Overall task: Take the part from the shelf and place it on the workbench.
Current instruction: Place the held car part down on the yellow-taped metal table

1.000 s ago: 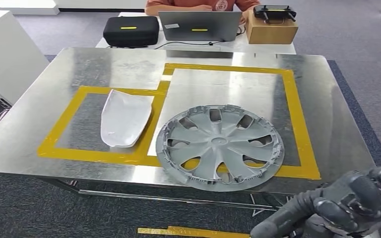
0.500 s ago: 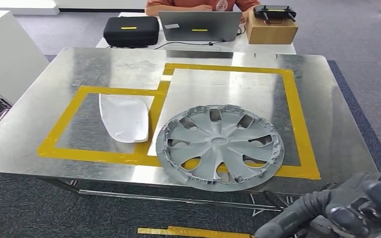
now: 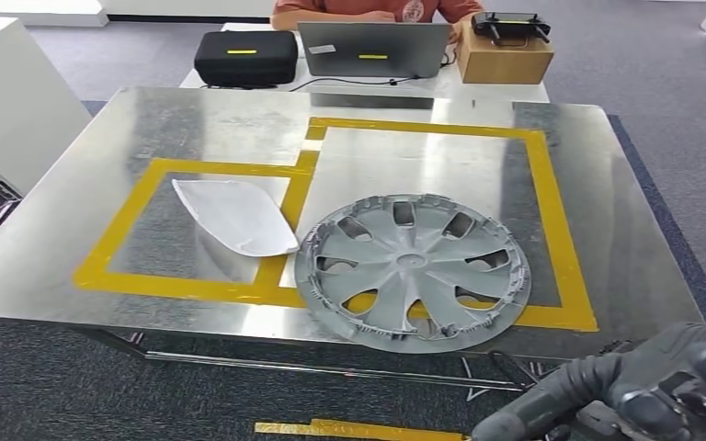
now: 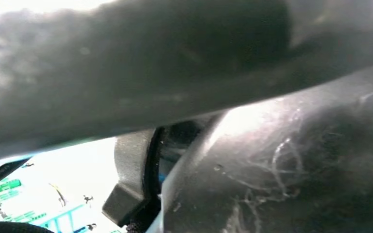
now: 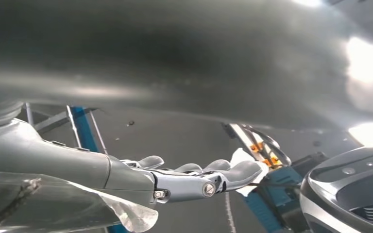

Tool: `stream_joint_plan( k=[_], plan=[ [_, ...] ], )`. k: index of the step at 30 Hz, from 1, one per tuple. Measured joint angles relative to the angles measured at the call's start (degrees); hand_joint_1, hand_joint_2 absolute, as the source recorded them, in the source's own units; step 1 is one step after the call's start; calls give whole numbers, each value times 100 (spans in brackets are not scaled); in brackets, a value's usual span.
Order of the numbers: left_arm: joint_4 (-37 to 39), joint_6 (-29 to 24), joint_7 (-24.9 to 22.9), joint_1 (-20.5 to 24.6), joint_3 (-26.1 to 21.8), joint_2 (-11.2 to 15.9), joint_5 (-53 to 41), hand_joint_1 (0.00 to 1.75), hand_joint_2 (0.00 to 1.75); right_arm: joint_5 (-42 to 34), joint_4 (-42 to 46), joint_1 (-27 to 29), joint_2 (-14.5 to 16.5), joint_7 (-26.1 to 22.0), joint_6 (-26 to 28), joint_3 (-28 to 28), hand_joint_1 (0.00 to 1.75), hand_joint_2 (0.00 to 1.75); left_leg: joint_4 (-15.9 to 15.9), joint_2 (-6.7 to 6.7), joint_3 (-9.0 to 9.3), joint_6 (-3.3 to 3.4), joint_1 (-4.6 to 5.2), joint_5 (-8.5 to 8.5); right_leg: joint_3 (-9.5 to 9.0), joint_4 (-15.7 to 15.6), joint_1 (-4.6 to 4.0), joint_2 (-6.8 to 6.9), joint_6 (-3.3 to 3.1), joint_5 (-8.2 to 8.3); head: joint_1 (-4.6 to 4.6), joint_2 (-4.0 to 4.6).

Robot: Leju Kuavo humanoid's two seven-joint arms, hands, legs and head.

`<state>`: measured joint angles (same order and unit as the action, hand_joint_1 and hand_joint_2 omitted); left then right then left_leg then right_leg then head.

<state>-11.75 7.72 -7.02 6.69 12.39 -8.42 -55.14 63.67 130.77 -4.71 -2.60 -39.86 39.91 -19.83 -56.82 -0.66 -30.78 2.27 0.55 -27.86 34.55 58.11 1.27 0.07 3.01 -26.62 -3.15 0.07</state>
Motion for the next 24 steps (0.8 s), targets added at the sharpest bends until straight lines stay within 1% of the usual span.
stream_joint_plan(
  k=[1, 2, 3, 4, 5, 6, 7, 8, 9, 10, 11, 12, 14, 15, 16, 17, 19, 20, 21, 22, 23, 24],
  plan=[
    [-1, -4, 0, 1, 0, -3, 0, 0, 0, 2, 10, 0, 4, 1, 0, 9, 0, 0, 47, -14, 12, 29, -19, 34, 79, 165, -4, -1, 13, -121, -8, 0],
    [0, -7, 0, 1, 0, -7, 0, 0, 0, 3, 17, 4, 4, 1, 0, 17, 0, 0, 75, -29, 16, 48, -33, 57, 210, 450, -2, -1, 23, -299, -14, 0],
    [0, -8, 0, -2, 0, -8, -1, 0, 0, 2, 21, 8, 4, 1, 0, 23, 0, 0, 78, -37, 7, 60, -35, 65, 369, 822, -2, -1, 37, -500, -17, 0],
    [1, -9, 0, -5, 0, -10, -1, 0, 0, 2, 22, 16, 4, 2, 0, 27, 0, 0, 72, -47, -4, 59, -36, 73, 533, 1201, 0, -1, 52, -659, -17, 0],
    [1, -9, 0, -7, 0, -11, -1, 0, 0, 2, 22, 25, 4, 3, 0, 31, 0, 0, 64, -57, -11, 55, -37, 79, 635, 1454, 3, 0, 68, -731, -15, 0],
    [1, -9, 0, -8, 0, -11, -1, 0, 0, 2, 22, 31, 5, 4, 0, 34, 0, 0, 52, -66, -17, 48, -40, 83, 645, 1516, 8, 2, 80, -698, -15, 0],
    [2, -9, 0, -7, 0, -13, -1, 0, 0, 4, 22, 34, 5, 4, 0, 37, 0, 0, 34, -71, -22, 35, -48, 83, 539, 1350, 17, 7, 91, -564, -15, 0],
    [2, -9, 0, -6, 0, -15, -1, 0, 0, 8, 24, 35, 6, 4, 0, 39, 0, 0, 11, -72, -27, 16, -57, 70, 333, 992, 30, 19, 102, -373, -15, 0],
    [1, -11, -1, -4, 0, -16, -2, 0, 0, 14, 27, 35, 7, 4, 0, 42, 0, 0, -20, -72, -38, -15, -59, 51, 105, 602, 32, 37, 111, -250, -16, 0],
    [1, -14, -1, -2, 0, -16, -3, 0, 0, 24, 34, 34, 10, 4, 0, 45, 0, 0, -58, -70, -58, -51, -56, 34, -82, 295, 26, 45, 98, -156, -19, 0],
    [1, -16, -4, -1, 0, -16, -4, 0, 0, 37, 43, 34, 16, 4, 1, 50, 0, 0, -100, -69, -79, -88, -50, 24, -190, 109, 19, 50, 71, -132, -18, 0],
    [1, -19, -8, 1, 0, -15, -5, 0, 0, 54, 50, 36, 26, 4, 1, 56, 0, 0, -129, -69, -102, -122, -42, 24, -216, 62, 3, 40, 30, -158, -13, -1],
    [2, -21, -21, 1, 0, -13, -7, 0, 0, 96, 58, 49, 52, 3, 1, 70, 0, 0, -169, -72, -131, -176, -49, 25, -180, 59, 1, 15, -73, -136, -8, -1],
    [2, -22, -28, 2, 0, -13, -7, 0, 0, 120, 59, 56, 68, 3, 0, 76, 0, 0, -212, -60, -152, -207, -56, -35, -158, 56, 4, 8, -121, -116, -2, -1],
    [2, -22, -34, 2, 0, -12, -7, 0, 0, 145, 60, 61, 84, 3, 0, 79, 0, 0, -335, -42, -198, -236, -63, -168, -130, 48, 10, 7, -172, -89, 4, 0],
    [2, -21, -40, 2, 0, -13, -8, 0, 0, 170, 60, 65, 102, 3, -1, 81, 0, 0, -569, -20, -281, -265, -70, -377, -91, 42, 13, 8, -220, -57, 16, 0],
    [2, -20, -48, 2, 0, -12, -10, 0, 0, 215, 60, 81, 131, 3, -2, 84, 0, 0, -1274, 6, -510, -299, -77, -852, 17, 44, -5, 5, -278, 14, 33, 0],
    [2, -20, -50, 2, 0, -11, -12, 0, 0, 235, 60, 92, 140, 3, -2, 85, 0, 0, -1561, 10, -580, -302, -79, -992, 79, 45, -18, 2, -290, 56, 35, 0],
    [2, -18, -52, 1, 0, -10, -14, 0, 0, 254, 60, 102, 147, 3, -2, 87, 0, 0, -1676, 13, -565, -292, -78, -1015, 141, 46, -31, -3, -291, 103, 36, 0],
    [2, -15, -54, 1, 0, -9, -15, 0, 0, 273, 60, 109, 155, 3, -2, 90, 0, 0, -1573, 16, -446, -268, -75, -927, 199, 46, -44, -10, -290, 150, 36, 0],
    [2, -11, -54, 2, 0, -9, -16, 0, 0, 288, 60, 112, 165, 3, -2, 93, 0, 0, -1275, 22, -232, -229, -69, -768, 253, 46, -59, -20, -285, 199, 35, 0],
    [1, -8, -55, 5, 0, -8, -16, 0, 0, 299, 60, 114, 179, 3, -2, 97, 0, 0, -855, 37, 44, -171, -54, -625, 298, 46, -68, -29, -281, 251, 34, 0]
  ],
)
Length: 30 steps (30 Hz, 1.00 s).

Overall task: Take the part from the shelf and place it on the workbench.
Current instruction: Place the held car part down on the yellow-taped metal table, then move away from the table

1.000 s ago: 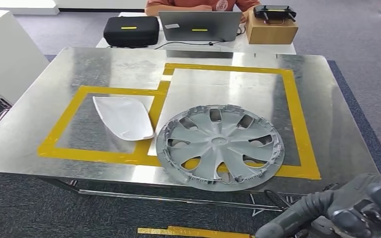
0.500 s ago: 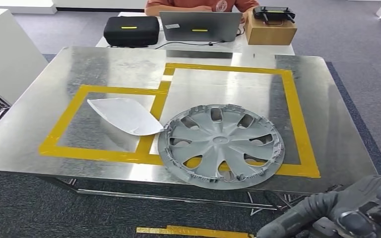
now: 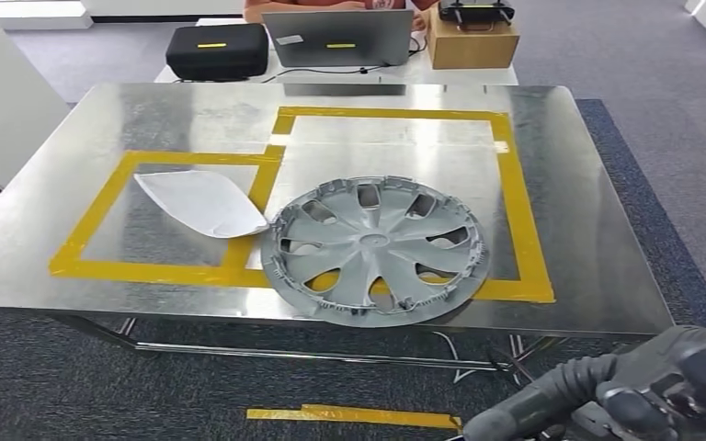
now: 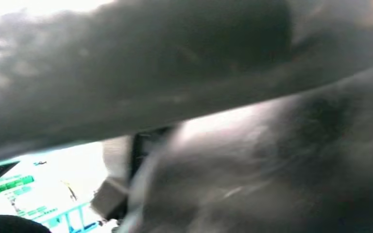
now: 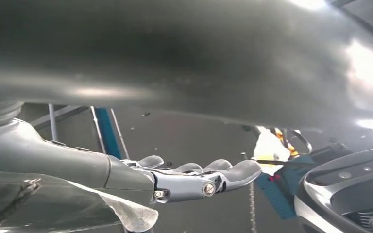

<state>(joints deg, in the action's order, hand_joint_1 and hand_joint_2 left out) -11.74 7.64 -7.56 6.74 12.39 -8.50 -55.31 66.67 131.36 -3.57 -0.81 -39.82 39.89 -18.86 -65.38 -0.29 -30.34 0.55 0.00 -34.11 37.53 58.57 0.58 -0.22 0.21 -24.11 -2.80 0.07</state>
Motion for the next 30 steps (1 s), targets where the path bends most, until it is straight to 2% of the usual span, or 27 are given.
stream_joint_plan(
  k=[2, 3, 5, 6, 7, 8, 10, 11, 12, 13, 14, 15, 16, 17, 18, 19, 20, 21, 22, 23, 24, 25, 26, 27, 28, 29, 30],
  plan=[
    [-1, 2, -2, 12, 0, 4, -6, 0, 0, 15, 0, 5, 27, 0, 0, 14, 0, 0, 700, 26, 419, 77, 36, 139, 57, -11, -14, -9, 36, 107, -4, 0],
    [-1, 2, -3, 18, 0, 4, -10, 0, 0, 26, 0, 6, 39, 0, 0, 21, 0, 0, 868, 36, 501, 94, 55, 151, 67, -25, -8, -7, 66, 162, 4, 0],
    [1, 1, -8, 20, -1, 3, -20, 0, 0, 49, 0, 13, 56, 0, 0, 35, 0, 0, 930, 36, 466, 104, 72, 240, 70, -81, 5, -4, 142, 273, 19, 0],
    [1, 1, -10, 22, -1, 2, -27, 0, 0, 58, 0, 22, 62, 0, 0, 48, 0, 0, 957, 22, 433, 125, 65, 307, 89, -81, 13, -4, 175, 257, 24, 0],
    [1, 1, -13, 24, -1, 2, -33, 0, 0, 64, -1, 33, 65, 0, 0, 62, 0, 0, 983, 8, 385, 159, 55, 385, 134, -14, 15, -5, 201, 134, 20, 0],
    [1, 1, -15, 25, -1, -1, -40, 0, 0, 74, -2, 44, 67, 1, 0, 86, 0, 0, 1007, -8, 319, 188, 42, 468, 206, 173, 18, -3, 226, -99, 17, 0],
    [1, 1, -16, 23, -1, -9, -54, 0, 0, 95, -8, 71, 75, 2, 0, 141, 0, 0, 1004, -34, 142, 222, 41, 609, 395, 875, 25, 3, 262, -712, 9, 0],
    [1, 1, -19, 20, -1, -12, -61, 0, 0, 106, -12, 88, 82, 2, 0, 172, 0, 0, 997, -45, 43, 220, 43, 680, 455, 1247, 27, 5, 282, -899, 8, 0],
    [1, -1, -22, 18, -2, -14, -69, 0, 0, 112, -17, 109, 91, 2, 0, 203, 0, 0, 987, -57, -59, 215, 44, 750, 454, 1501, 28, 6, 297, -942, 9, 0],
    [1, -3, -26, 17, -2, -14, -79, 0, 0, 120, -23, 131, 101, 2, 0, 237, 0, 0, 970, -66, -159, 204, 42, 813, 356, 1564, 30, 10, 310, -854, 9, 0],
    [1, -7, -29, 17, -2, -15, -86, 0, 0, 130, -30, 152, 115, 2, 0, 274, 0, 0, 944, -72, -254, 187, 37, 867, 145, 1412, 34, 16, 320, -700, 10, 0],
    [0, -11, -31, 19, -2, -16, -92, 0, 0, 144, -36, 169, 132, 2, 0, 313, 0, 0, 904, -76, -336, 165, 33, 908, -165, 1071, 42, 28, 330, -576, 9, 0],
    [-1, -19, -31, 20, -2, -18, -95, 0, 0, 162, -43, 179, 154, 2, 0, 354, 0, 0, 852, -76, -410, 140, 38, 937, -521, 633, 43, 40, 335, -549, 6, 0],
    [-1, -25, -33, 21, -2, -19, -98, 0, 0, 182, -50, 189, 182, 2, 0, 399, 0, 0, 800, -75, -467, 112, 46, 963, -812, 235, 43, 45, 320, -599, 6, 0],
    [-2, -29, -38, 22, -3, -19, -99, 0, 0, 206, -61, 210, 214, 2, 0, 453, 0, 0, 757, -75, -508, 83, 56, 993, -982, -42, 39, 45, 290, -684, 6, 0],
    [-2, -31, -47, 20, -5, -20, -101, 0, 0, 227, -76, 249, 252, 6, 0, 525, 0, 0, 736, -74, -538, 55, 61, 1030, -1038, -173, 26, 38, 247, -748, 6, 0],
    [-1, -31, -57, 14, -10, -19, -102, 0, 0, 242, -99, 301, 289, 14, 0, 616, 0, 0, 728, -74, -555, 26, 57, 1066, -1004, -204, 26, 35, 189, -750, 8, 0],
    [-1, -34, -68, 7, -16, -19, -102, 0, 0, 261, -132, 353, 324, 19, 0, 724, 0, 0, 710, -64, -576, -5, 47, 1054, -951, -206, 29, 42, 136, -719, 7, 0],
    [0, -39, -76, -3, -21, -18, -102, 0, 0, 280, -168, 397, 363, 24, -1, 838, 0, 0, 645, -52, -606, -38, 38, 949, -912, -209, 33, 49, 85, -675, 10, 0],
    [1, -49, -79, -12, -25, -17, -102, 0, 0, 307, -203, 433, 410, 21, -3, 946, 0, 0, 476, -39, -659, -72, 28, 741, -866, -215, 42, 57, 39, -622, 16, 0],
    [1, -60, -81, -15, -28, -16, -102, 0, 0, 350, -237, 468, 467, 14, -4, 1039, 0, 0, 193, -27, -735, -105, 19, 452, -819, -212, 44, 61, 8, -566, 23, 0],
    [1, -69, -81, -17, -33, -15, -101, 0, 0, 393, -268, 514, 531, 9, -6, 1117, 0, 0, -179, -22, -817, -129, 14, 160, -766, -208, 42, 60, -7, -506, 29, 0],
    [1, -80, -81, -16, -39, -14, -101, 0, 0, 438, -306, 566, 599, 5, -6, 1197, 0, 0, -550, -19, -880, -143, 10, -49, -704, -202, 39, 60, -11, -444, 32, 0],
    [1, -89, -81, -16, -48, -12, -101, 0, 0, 478, -346, 618, 660, 3, -5, 1277, 0, 0, -808, -17, -887, -146, 8, -132, -636, -194, 36, 59, -8, -385, 32, 0],
    [1, -95, -81, -17, -57, -11, -101, 0, 0, 503, -387, 664, 715, 2, -5, 1361, 0, 0, -875, -15, -810, -139, 8, -93, -561, -183, 33, 58, -4, -331, 32, 0],
    [1, -103, -84, -20, -68, -12, -104, 0, 0, 525, -430, 701, 767, 3, -4, 1449, 0, 0, -717, -13, -637, -121, 9, 38, -491, -174, 29, 55, 2, -284, 31, 0],
    [1, -115, -90, -25, -84, -12, -108, 0, 0, 573, -477, 728, 826, 21, -4, 1534, 0, 0, -358, -7, -371, -91, 11, 197, -431, -165, 25, 51, 10, -240, 30, 0]
  ],
)
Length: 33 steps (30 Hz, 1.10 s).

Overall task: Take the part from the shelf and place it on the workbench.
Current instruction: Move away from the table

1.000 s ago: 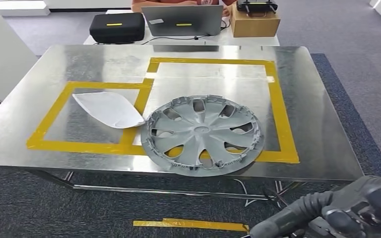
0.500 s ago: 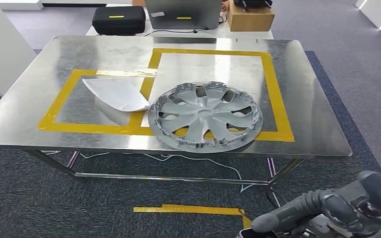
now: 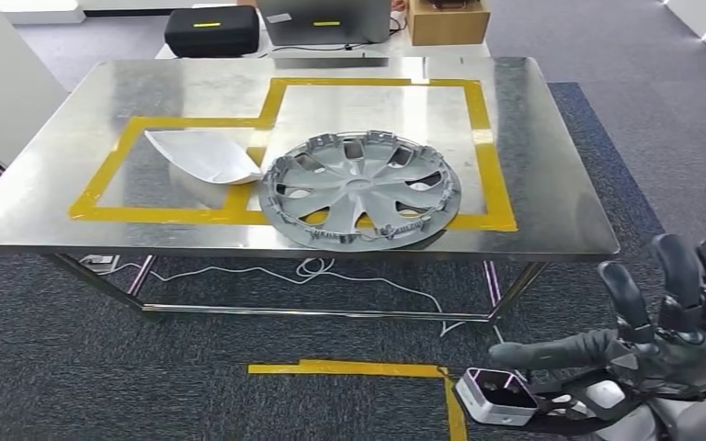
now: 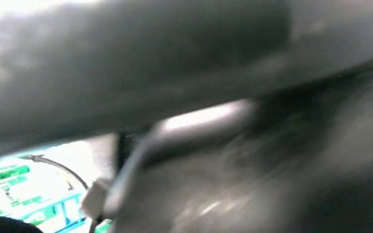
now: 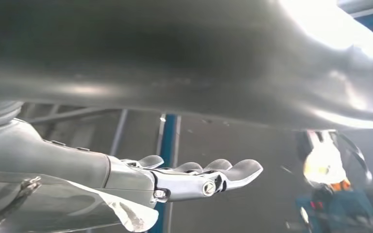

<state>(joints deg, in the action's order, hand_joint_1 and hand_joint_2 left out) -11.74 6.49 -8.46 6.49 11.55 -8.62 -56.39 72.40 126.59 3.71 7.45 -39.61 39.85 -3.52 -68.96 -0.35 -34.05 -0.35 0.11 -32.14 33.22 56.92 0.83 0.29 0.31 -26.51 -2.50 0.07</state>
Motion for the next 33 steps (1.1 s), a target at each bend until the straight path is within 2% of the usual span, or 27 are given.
stream_joint_plan(
  k=[2, 3, 4, 6, 7, 8, 9, 11, 12, 13, 14, 15, 16, 17, 18, 19, 20, 22, 23, 24, 26, 27, 28, 29, 30, 31, 33],
  plan=[
    [0, -32, -14, -8, -42, 1, -5, 0, 0, 164, -173, 26, 139, 136, 1, 165, 0, 0, 883, 30, 555, 74, 16, 151, 92, 11, -16, -15, 37, 90, 1, 0],
    [0, -49, -21, -14, -66, -1, -5, 0, 0, 219, -293, 40, 204, 219, 1, 248, 0, 0, 1181, 45, 720, 104, 29, 165, 121, 8, -19, -18, 69, 140, -1, 0],
    [0, -60, -26, -19, -88, -4, -5, 0, 0, 210, -437, 50, 249, 288, 0, 338, 0, 0, 1326, 55, 781, 127, 43, 154, 144, -2, -18, -19, 108, 192, 3, 0],
    [0, -73, -46, -32, -118, -13, -4, 0, 0, 125, -746, 104, 311, 369, 0, 560, 0, 0, 1376, 47, 729, 175, 45, 239, 170, -28, -6, -16, 189, 260, 2, 0],
    [0, -79, -60, -37, -127, -17, -3, 0, 0, 112, -912, 142, 354, 419, 1, 683, 0, 0, 1395, 39, 688, 212, 36, 296, 211, 9, -2, -16, 221, 195, -2, 0],
    [0, -89, -76, -43, -132, -23, -3, 0, 0, 131, -1077, 187, 404, 482, 1, 794, 0, 0, 1412, 27, 632, 249, 27, 359, 276, 146, -2, -18, 247, 29, -13, 0],
    [0, -100, -90, -48, -138, -31, -3, 0, 0, 153, -1238, 227, 453, 547, 2, 891, 0, 0, 1420, 14, 565, 281, 21, 418, 372, 402, 1, -19, 264, -226, -20, 0],
    [0, -119, -115, -54, -151, -43, -1, 0, 0, 191, -1599, 266, 518, 714, 2, 1044, 0, 0, 1399, -7, 398, 317, 41, 527, 579, 1143, 1, -20, 293, -739, -29, 0],
    [0, -124, -125, -57, -159, -47, 1, 0, 0, 199, -1797, 286, 536, 869, 2, 1108, 0, 0, 1389, -16, 310, 323, 53, 585, 620, 1445, 0, -19, 301, -841, -28, 0],
    [0, -135, -134, -61, -166, -49, 2, 0, 0, 177, -2033, 301, 544, 1122, 2, 1154, 0, 0, 1377, -23, 224, 324, 61, 642, 585, 1590, -1, -19, 306, -808, -27, 0],
    [0, -150, -142, -65, -172, -51, 3, 0, 0, 125, -2312, 309, 531, 1457, 2, 1170, 0, 0, 1366, -25, 144, 319, 66, 696, 446, 1525, -4, -19, 302, -660, -27, 0],
    [0, -168, -146, -67, -177, -54, 1, 0, 0, 57, -2623, 314, 502, 1832, 2, 1160, 0, 0, 1352, -25, 72, 309, 69, 745, 210, 1261, -6, -18, 291, -473, -27, 0],
    [0, -189, -149, -65, -181, -60, -2, 0, 0, -25, -2931, 312, 460, 2153, 2, 1134, 0, 0, 1331, -23, 14, 295, 70, 786, -80, 861, -11, -18, 271, -363, -29, 0],
    [0, -207, -149, -62, -184, -66, -4, 0, 0, -102, -3210, 305, 415, 2351, 2, 1104, 0, 0, 1302, -23, -40, 276, 79, 825, -387, 408, -17, -18, 249, -340, -27, 0],
    [0, -222, -149, -62, -189, -71, -8, 0, 0, -181, -3458, 292, 382, 2439, 2, 1083, 0, 0, 1279, -24, -80, 254, 86, 867, -612, 56, -28, -21, 228, -379, -25, 0],
    [0, -235, -154, -64, -195, -76, -10, 0, 0, -288, -3732, 265, 352, 2473, 4, 1071, 0, 0, 1265, -28, -109, 229, 88, 912, -742, -165, -42, -26, 212, -438, -22, 0],
    [0, -243, -163, -67, -203, -81, -15, 0, 0, -433, -4075, 210, 321, 2515, 4, 1054, 0, 0, 1261, -34, -129, 203, 88, 960, -789, -262, -57, -30, 194, -447, -19, 0],
    [0, -251, -203, -68, -219, -89, -35, 0, 0, -859, -5074, 39, 233, 2734, -13, 1005, 0, 0, 1235, -17, -174, 143, 67, 947, -726, -294, -44, -15, 110, -359, -26, 0],
    [0, -255, -227, -66, -225, -93, -48, 0, 0, -1080, -5632, -53, 184, 2848, -21, 974, 0, 0, 1123, 1, -224, 105, 59, 805, -683, -306, -32, 2, 53, -304, -27, 0],
    [0, -258, -250, -65, -232, -94, -60, 0, 0, -1278, -6223, -146, 134, 2934, -28, 940, 0, 0, 898, 18, -300, 64, 45, 567, -626, -313, -17, 21, 6, -251, -22, 0],
    [0, -260, -281, -61, -250, -93, -76, 0, 0, -1526, -7329, -326, 48, 2997, -27, 893, 0, 0, 167, 27, -475, -9, 13, 11, -483, -272, -18, 39, -30, -159, -10, 0],
    [0, -260, -291, -58, -258, -92, -81, 0, 0, -1597, -7815, -403, 12, 3005, -28, 878, 0, 0, -175, 27, -526, -34, -1, -141, -398, -245, -17, 45, -28, -117, -4, 0],
    [0, -260, -298, -56, -266, -91, -83, 0, 0, -1645, -8222, -461, -18, 3012, -30, 869, 0, 0, -380, 26, -511, -49, -12, -157, -310, -210, -16, 52, -23, -79, -3, 0],
    [0, -260, -305, -54, -271, -92, -86, 0, 0, -1678, -8557, -507, -45, 3030, -54, 865, 0, 0, -385, 26, -410, -55, -22, -53, -221, -170, -15, 58, -16, -44, -1, 0],
    [0, -260, -314, -53, -273, -92, -93, 0, 0, -1714, -8863, -554, -70, 3075, -127, 862, 0, 0, -176, 27, -210, -51, -31, 113, -140, -130, -14, 58, -4, -15, 0, 0],
    [0, -261, -326, -52, -276, -92, -102, 0, 0, -1759, -9154, -610, -95, 3151, -266, 860, 0, 0, 185, 34, 52, -36, -39, 241, -69, -90, -13, 52, 12, 11, -1, 0],
    [0, -263, -351, -51, -279, -96, -135, 0, 0, -1892, -9673, -718, -144, 3403, -782, 860, 0, 0, 928, 60, 528, 15, -33, 280, 29, -35, -22, 35, 67, 68, -4, 0]
  ],
)
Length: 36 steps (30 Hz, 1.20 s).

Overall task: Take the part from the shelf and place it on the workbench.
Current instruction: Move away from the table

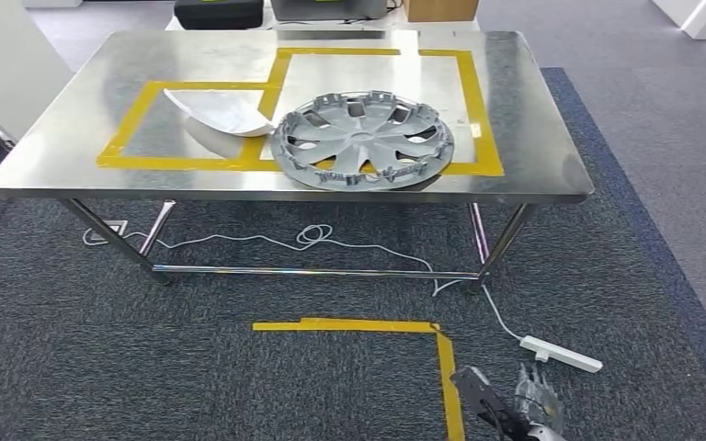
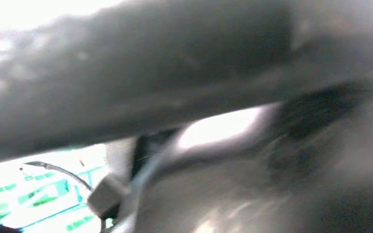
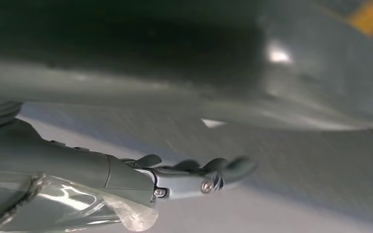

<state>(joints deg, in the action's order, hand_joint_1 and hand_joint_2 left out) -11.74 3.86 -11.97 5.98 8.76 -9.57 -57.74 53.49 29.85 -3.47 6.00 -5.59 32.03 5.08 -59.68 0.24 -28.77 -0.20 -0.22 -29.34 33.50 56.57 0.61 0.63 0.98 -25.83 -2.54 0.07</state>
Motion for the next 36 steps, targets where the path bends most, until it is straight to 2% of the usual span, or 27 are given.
stream_joint_plan(
  k=[2, 4, 5, 6, 8, 9, 10, 11, 12, 13, 14, 16, 17, 19, 20, 21, 23, 24, 25, 26, 27, 29, 31, 32, 34, 35, 36],
  plan=[
    [0, 1, -17, 2, -2, -5, -40, 0, 0, -163, -450, -35, -52, 338, -710, 5, 0, 0, 297, 18, 157, 48, 27, -73, 44, 7, -1, 0, 77, 78, -3, 0],
    [0, 10, -30, 15, -2, -14, -83, 0, 0, -286, -865, 12, -114, 719, -1396, 17, 0, 0, 359, 6, 117, 132, 31, -20, 89, 19, 8, -2, 152, 82, -4, 0],
    [0, 15, -34, 26, -2, -20, -101, 0, 0, -318, -1033, 61, -142, 873, -1655, 23, 0, 0, 382, -5, 77, 192, 25, 25, 146, 106, 11, -10, 177, -34, -11, 0],
    [0, 19, -35, 36, -2, -27, -118, 0, 0, -329, -1168, 114, -163, 974, -1838, 25, 0, 0, 400, -17, 21, 251, 21, 80, 233, 305, 11, -24, 191, -249, -18, 0],
    [0, 21, -35, 50, -2, -38, -141, 0, 0, -331, -1369, 198, -183, 1047, -2025, 25, 0, 0, 391, -43, -121, 314, 43, 187, 461, 1017, 14, -42, 205, -798, -27, 0],
    [0, 22, -35, 54, -2, -42, -149, 0, 0, -329, -1450, 221, -188, 1056, -2068, 25, 0, 0, 382, -59, -201, 322, 62, 244, 543, 1391, 14, -45, 209, -969, -26, 0],
    [0, 22, -35, 59, -2, -44, -152, 0, 0, -328, -1518, 234, -194, 1065, -2094, 25, 0, 0, 369, -77, -284, 328, 80, 301, 563, 1645, 12, -45, 210, -997, -24, 0],
    [0, 23, -35, 64, -2, -45, -153, 0, 0, -327, -1572, 243, -200, 1075, -2110, 25, 0, 0, 351, -89, -369, 329, 94, 354, 494, 1720, 8, -45, 202, -894, -23, 0],
    [0, 23, -35, 70, -2, -46, -153, 0, 0, -326, -1616, 248, -205, 1086, -2124, 25, 0, 0, 328, -95, -456, 326, 104, 406, 329, 1602, 2, -45, 185, -709, -24, 0],
    [0, 23, -35, 77, -2, -49, -155, 0, 0, -325, -1649, 248, -209, 1094, -2136, 25, 0, 0, 300, -96, -538, 317, 109, 455, 57, 1286, -4, -45, 161, -539, -25, 0],
    [-1, 22, -35, 85, -2, -54, -156, 0, 0, -322, -1671, 238, -214, 1091, -2152, 25, 0, 0, 271, -94, -609, 300, 119, 501, -286, 836, -19, -43, 136, -482, -26, 0],
    [-1, 21, -35, 97, -2, -64, -160, 0, 0, -315, -1705, 206, -222, 1023, -2209, 25, 0, 0, 235, -99, -691, 254, 130, 605, -820, 28, -44, -46, 96, -571, -19, 0],
    [-2, 21, -35, 102, -2, -69, -162, 0, 0, -306, -1720, 191, -225, 968, -2240, 25, 0, 0, 235, -102, -707, 225, 128, 660, -916, -167, -61, -48, 83, -631, -19, 0],
    [1, 21, -35, 104, -2, -72, -163, 0, 0, -280, -1749, 176, -222, 870, -2270, 22, 0, 0, 239, -96, -737, 161, 112, 726, -833, -216, -59, -40, 27, -561, -24, 0],
    [3, 22, -35, 103, -2, -72, -163, 0, 0, -268, -1763, 163, -222, 834, -2266, 20, 0, 0, 178, -81, -774, 124, 104, 620, -775, -219, -48, -27, -22, -500, -22, 0],
    [5, 22, -35, 101, -2, -70, -163, 0, 0, -260, -1774, 151, -222, 805, -2261, 19, 0, 0, 27, -66, -823, 85, 92, 404, -705, -226, -33, -13, -68, -425, -4, 0],
    [7, 23, -35, 103, -2, -65, -164, 0, 0, -252, -1787, 121, -224, 760, -2263, 18, 0, 0, -596, -49, -952, 16, 51, -231, -552, -210, -22, 0, -114, -277, 30, 0],
    [7, 22, -35, 107, -2, -63, -165, 0, 0, -245, -1787, 106, -225, 747, -2280, 16, 0, 0, -975, -50, -999, -13, 31, -458, -466, -192, -22, 2, -110, -205, 43, 0],
    [7, 22, -35, 111, -2, -61, -166, 0, 0, -234, -1788, 87, -225, 740, -2306, 14, 0, 0, -1273, -49, -1005, -37, 15, -540, -370, -163, -21, 3, -101, -133, 43, 0],
    [7, 22, -35, 114, -2, -60, -168, 0, 0, -222, -1789, 67, -225, 739, -2336, 10, 0, 0, -1410, -50, -941, -53, 1, -483, -262, -127, -17, 3, -87, -65, 45, 0],
    [7, 22, -35, 117, -2, -60, -169, 0, 0, -213, -1790, 49, -225, 747, -2370, 7, 0, 0, -1339, -50, -783, -62, -12, -330, -139, -84, -13, 3, -69, -3, 44, 0],
    [6, 22, -35, 125, -2, -57, -178, 0, 0, -225, -1791, 25, -225, 777, -2435, 3, 0, 0, -663, -44, -227, -59, -29, -102, 69, 5, -5, 1, -17, 100, 45, 0],
    [5, 21, -35, 142, -2, -61, -191, 0, 0, -294, -1792, 8, -225, 795, -2474, 4, 0, 0, 102, -25, 256, -11, -13, -170, 193, 60, -4, -2, 54, 203, 39, 0],
    [4, 21, -35, 149, -2, -64, -198, 0, 0, -337, -1792, -3, -226, 792, -2480, 7, 0, 0, 294, -15, 345, 24, 5, -226, 226, 63, -1, -3, 91, 265, 46, 0],
    [6, 22, -35, 151, -2, -68, -215, 0, 0, -399, -1796, -16, -227, 782, -2484, 15, 0, 0, 351, -20, 271, 116, 23, -151, 271, 35, 19, -10, 162, 377, 64, 0],
    [7, 23, -35, 154, -2, -68, -220, 0, 0, -412, -1801, -20, -231, 781, -2486, 19, 0, 0, 360, -33, 202, 164, 22, -84, 313, 63, 29, -20, 188, 324, 75, 0],
    [8, 24, -35, 156, -2, -68, -224, 0, 0, -420, -1805, -19, -235, 782, -2489, 21, 0, 0, 370, -46, 117, 214, 17, -2, 380, 174, 36, -31, 210, 145, 66, 0]
  ],
)
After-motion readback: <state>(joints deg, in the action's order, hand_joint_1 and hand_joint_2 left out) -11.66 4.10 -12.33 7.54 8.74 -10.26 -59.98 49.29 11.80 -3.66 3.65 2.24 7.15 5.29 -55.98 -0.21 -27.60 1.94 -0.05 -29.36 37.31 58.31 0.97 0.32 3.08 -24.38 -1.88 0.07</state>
